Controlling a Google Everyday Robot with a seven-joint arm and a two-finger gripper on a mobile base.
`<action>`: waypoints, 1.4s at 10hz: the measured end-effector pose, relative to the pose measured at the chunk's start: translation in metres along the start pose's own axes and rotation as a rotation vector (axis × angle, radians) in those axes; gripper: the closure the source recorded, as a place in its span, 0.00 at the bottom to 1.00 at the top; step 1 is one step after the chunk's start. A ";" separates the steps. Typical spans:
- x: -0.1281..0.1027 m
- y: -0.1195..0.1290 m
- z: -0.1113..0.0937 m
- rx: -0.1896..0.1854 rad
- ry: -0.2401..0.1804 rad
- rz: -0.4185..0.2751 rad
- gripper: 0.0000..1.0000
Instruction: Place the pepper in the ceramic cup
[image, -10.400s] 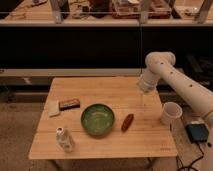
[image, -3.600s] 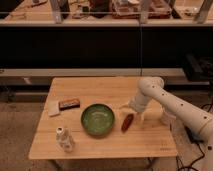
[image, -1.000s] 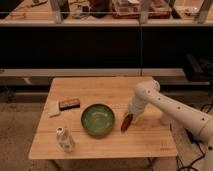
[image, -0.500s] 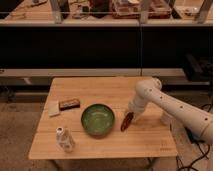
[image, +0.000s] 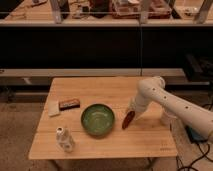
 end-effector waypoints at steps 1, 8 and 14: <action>-0.001 0.000 -0.005 0.004 0.009 -0.005 0.58; -0.001 0.007 -0.079 0.049 0.162 -0.042 0.58; 0.021 0.016 -0.158 0.149 0.192 0.031 0.58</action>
